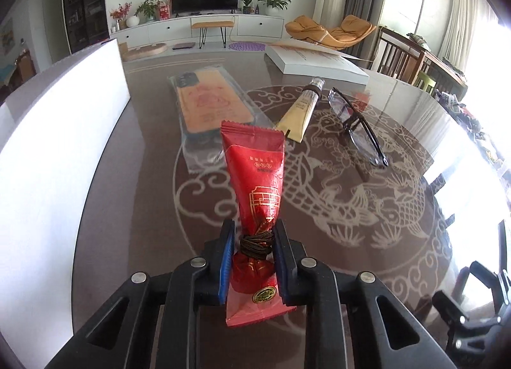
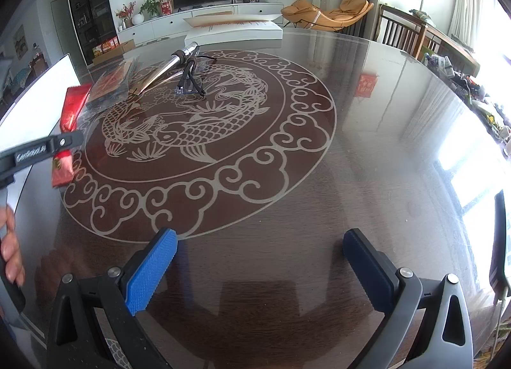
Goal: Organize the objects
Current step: 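Lift the red snack packet off the table with the left tool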
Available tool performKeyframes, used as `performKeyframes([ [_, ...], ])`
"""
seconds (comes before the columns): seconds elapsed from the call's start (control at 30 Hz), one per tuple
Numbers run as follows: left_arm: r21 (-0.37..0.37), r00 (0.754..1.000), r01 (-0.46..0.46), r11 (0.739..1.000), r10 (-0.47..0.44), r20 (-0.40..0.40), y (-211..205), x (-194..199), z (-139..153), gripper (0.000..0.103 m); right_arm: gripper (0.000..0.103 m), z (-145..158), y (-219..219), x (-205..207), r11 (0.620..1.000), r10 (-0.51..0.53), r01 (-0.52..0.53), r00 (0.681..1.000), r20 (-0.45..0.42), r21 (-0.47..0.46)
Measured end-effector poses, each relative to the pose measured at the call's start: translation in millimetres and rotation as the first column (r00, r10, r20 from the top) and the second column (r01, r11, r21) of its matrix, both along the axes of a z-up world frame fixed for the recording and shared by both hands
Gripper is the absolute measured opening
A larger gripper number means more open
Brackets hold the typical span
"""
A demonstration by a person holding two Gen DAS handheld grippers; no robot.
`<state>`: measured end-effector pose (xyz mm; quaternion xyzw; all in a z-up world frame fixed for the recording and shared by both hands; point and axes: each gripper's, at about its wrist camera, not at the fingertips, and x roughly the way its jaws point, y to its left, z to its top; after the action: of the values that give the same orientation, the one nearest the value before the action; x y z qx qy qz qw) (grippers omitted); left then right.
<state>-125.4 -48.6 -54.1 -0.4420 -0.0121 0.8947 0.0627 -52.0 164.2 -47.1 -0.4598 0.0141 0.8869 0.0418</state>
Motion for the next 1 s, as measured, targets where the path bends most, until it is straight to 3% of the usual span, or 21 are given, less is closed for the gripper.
performKeyframes([
  [0.1,0.009,1.000,-0.017,1.000,0.017,0.006,-9.4,34.4,0.5,0.023,0.103,0.0,0.0,-0.1,1.000,0.000,0.000,1.000,0.000,0.000],
  [0.2,0.019,1.000,-0.022,1.000,0.022,0.023,-16.0,44.1,-3.1,0.027,0.103,0.0,0.0,-0.1,1.000,0.000,0.000,1.000,0.000,0.000],
  [0.27,-0.027,1.000,-0.004,1.000,0.005,0.009,-12.0,43.3,-3.6,0.043,0.103,0.0,0.2,0.2,1.000,0.000,0.000,1.000,0.000,0.000],
  [0.33,-0.086,1.000,0.005,0.996,-0.003,0.025,-7.6,39.4,-8.0,0.082,0.103,-0.1,0.2,0.1,1.000,0.000,0.000,1.000,0.000,0.000],
  [0.53,-0.085,0.999,-0.003,0.996,0.006,0.037,-10.5,32.8,-13.7,0.103,0.103,-0.1,0.3,0.1,1.000,0.000,0.000,1.000,0.000,0.000],
  [1.0,-0.091,0.997,-0.009,0.996,0.016,0.072,-5.5,30.7,-16.0,0.103,0.103,-0.3,0.2,-0.2,1.000,0.000,0.000,1.000,0.000,0.000],
])
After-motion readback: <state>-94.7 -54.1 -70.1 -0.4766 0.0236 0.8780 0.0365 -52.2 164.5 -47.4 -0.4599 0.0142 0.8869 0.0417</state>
